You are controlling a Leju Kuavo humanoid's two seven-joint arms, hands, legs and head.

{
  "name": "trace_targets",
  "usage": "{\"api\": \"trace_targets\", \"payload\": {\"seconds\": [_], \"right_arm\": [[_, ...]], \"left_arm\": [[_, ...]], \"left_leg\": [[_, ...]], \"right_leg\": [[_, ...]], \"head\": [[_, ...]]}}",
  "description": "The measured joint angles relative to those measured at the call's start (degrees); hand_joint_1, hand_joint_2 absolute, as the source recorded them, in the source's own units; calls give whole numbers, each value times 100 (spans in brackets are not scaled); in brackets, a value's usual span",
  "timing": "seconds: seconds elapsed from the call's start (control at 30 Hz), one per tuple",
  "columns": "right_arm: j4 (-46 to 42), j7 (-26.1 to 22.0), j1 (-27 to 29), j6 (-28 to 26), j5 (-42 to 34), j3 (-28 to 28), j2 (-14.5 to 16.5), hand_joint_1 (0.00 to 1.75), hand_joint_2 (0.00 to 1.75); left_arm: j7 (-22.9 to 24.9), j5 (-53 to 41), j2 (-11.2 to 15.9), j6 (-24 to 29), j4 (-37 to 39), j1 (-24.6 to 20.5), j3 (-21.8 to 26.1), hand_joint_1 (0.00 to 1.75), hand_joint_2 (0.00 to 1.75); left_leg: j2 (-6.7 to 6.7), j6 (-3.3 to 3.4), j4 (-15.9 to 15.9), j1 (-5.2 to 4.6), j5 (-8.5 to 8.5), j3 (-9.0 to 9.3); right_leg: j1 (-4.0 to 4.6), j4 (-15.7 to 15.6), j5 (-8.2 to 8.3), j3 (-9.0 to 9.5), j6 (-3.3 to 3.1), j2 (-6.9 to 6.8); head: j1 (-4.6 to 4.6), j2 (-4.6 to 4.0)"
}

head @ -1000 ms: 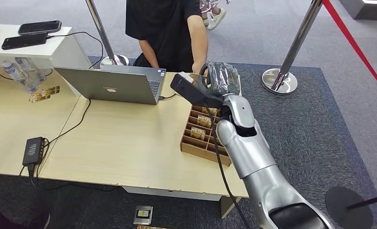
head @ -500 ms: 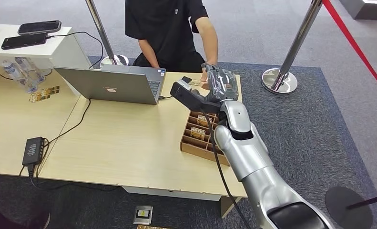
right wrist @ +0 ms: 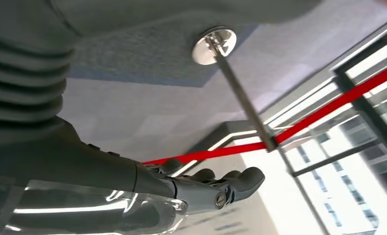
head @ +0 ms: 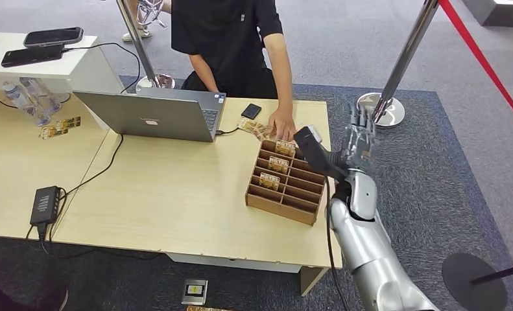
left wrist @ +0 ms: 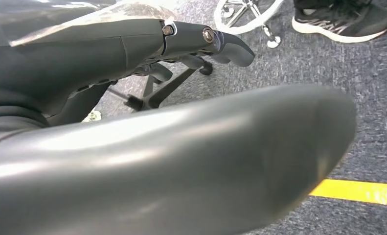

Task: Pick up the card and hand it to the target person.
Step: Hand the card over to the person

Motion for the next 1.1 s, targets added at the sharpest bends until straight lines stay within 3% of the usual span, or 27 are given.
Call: {"api": "trace_targets", "payload": {"seconds": [0.1,0.27,0.37,0.43,0.5,0.57,0.7,0.83,0.97,1.1], "right_arm": [[-373,-399,579,-124,35,-899,-32,0,0],[-872,-2170,1274,-144,-669,-3299,238,0,0],[-792,-3115,1468,-152,-1770,-4881,383,0,0],[-494,-3401,1572,-162,-2894,-5754,385,0,0],[-75,-3452,1700,-172,-3707,-6401,333,0,0],[405,-3360,1809,-175,-3813,-6939,264,0,0],[1390,-2551,1943,-174,-2948,-7933,145,0,0],[2100,-1534,2114,-174,-1888,-8495,100,0,0],[2775,-486,2302,4,-1000,-8598,79,0,0],[3249,101,2467,649,-362,-8458,143,0,0]], "left_arm": [[10,23,-1,5,2,5,27,0,0],[60,-24,-1,7,2,22,55,0,0],[52,-63,-1,4,2,27,55,0,0],[40,-79,1,-3,2,26,55,0,0],[32,-81,2,-9,2,25,55,0,0],[20,-74,2,-13,2,23,55,0,0],[-23,-12,2,-12,2,22,61,0,0],[-37,39,2,2,2,21,93,0,0],[-33,33,2,42,2,22,111,0,175],[-114,-86,3,-42,4,22,110,0,175]], "left_leg": [[-2,0,0,0,-1,-4],[-3,1,-1,1,-1,-10],[-1,2,-1,1,-2,-11],[0,3,-2,0,-3,-10],[2,3,-2,0,-5,-9],[4,2,-2,1,-6,-8],[3,2,-3,2,-6,-7],[6,2,-4,2,-6,-7],[5,2,-5,2,-6,-7],[6,2,-5,2,-6,-8]], "right_leg": [[-2,0,0,-2,0,0],[-5,-1,-1,-8,0,0],[-5,-1,-1,-8,0,0],[-5,-2,-1,-7,1,0],[-4,-2,-1,-8,1,0],[-4,-2,-1,-9,1,0],[-3,-1,-2,-9,1,0],[1,1,-3,-9,0,0],[5,1,-4,-7,0,0],[6,1,-3,-7,0,0]], "head": [[0,0],[-1,0],[1,0],[1,0],[1,0],[0,0],[-1,0],[0,0],[0,0],[0,0]]}}
